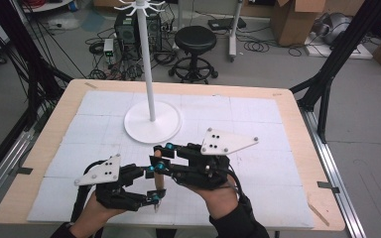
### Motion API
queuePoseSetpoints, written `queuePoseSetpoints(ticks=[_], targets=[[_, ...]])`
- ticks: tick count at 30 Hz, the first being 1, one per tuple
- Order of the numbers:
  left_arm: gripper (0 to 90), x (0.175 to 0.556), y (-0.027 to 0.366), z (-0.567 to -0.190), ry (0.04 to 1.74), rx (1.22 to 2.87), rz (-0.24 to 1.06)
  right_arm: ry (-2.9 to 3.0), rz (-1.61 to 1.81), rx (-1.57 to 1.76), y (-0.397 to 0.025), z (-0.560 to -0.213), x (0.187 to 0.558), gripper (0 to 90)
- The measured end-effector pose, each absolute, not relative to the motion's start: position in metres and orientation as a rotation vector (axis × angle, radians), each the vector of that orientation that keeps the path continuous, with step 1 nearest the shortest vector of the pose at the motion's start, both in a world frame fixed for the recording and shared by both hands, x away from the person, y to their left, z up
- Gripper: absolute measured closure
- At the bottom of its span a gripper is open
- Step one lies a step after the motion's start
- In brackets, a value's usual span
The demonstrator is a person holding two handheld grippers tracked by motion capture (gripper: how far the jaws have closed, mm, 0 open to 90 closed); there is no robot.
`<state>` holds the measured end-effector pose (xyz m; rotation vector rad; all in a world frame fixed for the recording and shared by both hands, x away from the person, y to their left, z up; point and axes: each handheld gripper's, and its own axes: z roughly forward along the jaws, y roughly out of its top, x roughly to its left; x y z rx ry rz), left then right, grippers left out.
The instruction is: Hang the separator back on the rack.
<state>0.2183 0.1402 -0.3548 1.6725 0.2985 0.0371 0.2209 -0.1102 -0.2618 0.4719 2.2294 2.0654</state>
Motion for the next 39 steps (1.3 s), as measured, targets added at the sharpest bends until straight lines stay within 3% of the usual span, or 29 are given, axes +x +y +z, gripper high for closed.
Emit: queuePoseSetpoints(ticks=[5, 11, 12, 14, 15, 19, 22, 28, 32, 37, 38, 39], targets=[[69.1, 0.22, 0.142, -0.354, 0.295, 1.69, 0.005, 2.234, 2.077, 0.52, -0.111, -0.267, 0.223, 71.4], [69.6, 0.219, 0.14, -0.355, 0.272, 1.714, -0.023, 2.254, 2.088, 0.522, -0.111, -0.27, 0.223, 70.6], [69.8, 0.219, 0.14, -0.355, 0.271, 1.709, -0.037, 2.265, 2.102, 0.502, -0.112, -0.27, 0.224, 67.6], [69.9, 0.219, 0.141, -0.354, 0.252, 1.706, -0.051, 2.237, 2.114, 0.443, -0.114, -0.272, 0.224, 38.9], [69.8, 0.219, 0.141, -0.353, 0.239, 1.701, -0.069, 2.234, 2.104, 0.43, -0.115, -0.274, 0.225, 30.9], [69.8, 0.218, 0.142, -0.351, 0.177, 1.674, -0.133, 2.291, 2.161, 0.293, -0.125, -0.286, 0.233, 22.3], [69.8, 0.218, 0.14, -0.35, 0.137, 1.679, -0.166, 2.343, 2.216, 0.235, -0.128, -0.295, 0.237, 27.4], [69.7, 0.216, 0.138, -0.351, 0.091, 1.68, -0.199, 2.449, 2.285, 0.076, -0.121, -0.3, 0.239, 54.5], [69.8, 0.216, 0.139, -0.351, 0.075, 1.682, -0.207, 2.48, 2.286, -0.006, -0.118, -0.3, 0.239, 68.0], [69.1, 0.216, 0.139, -0.351, 0.078, 1.671, -0.207, 2.478, 2.292, -0.012, -0.116, -0.299, 0.235, 70.7], [65.4, 0.217, 0.14, -0.35, 0.108, 1.664, -0.196, 2.462, 2.284, 0.0, -0.117, -0.298, 0.234, 70.9], [52.6, 0.218, 0.14, -0.35, 0.158, 1.661, -0.175, 2.437, 2.266, 0.028, -0.116, -0.297, 0.232, 70.9]])
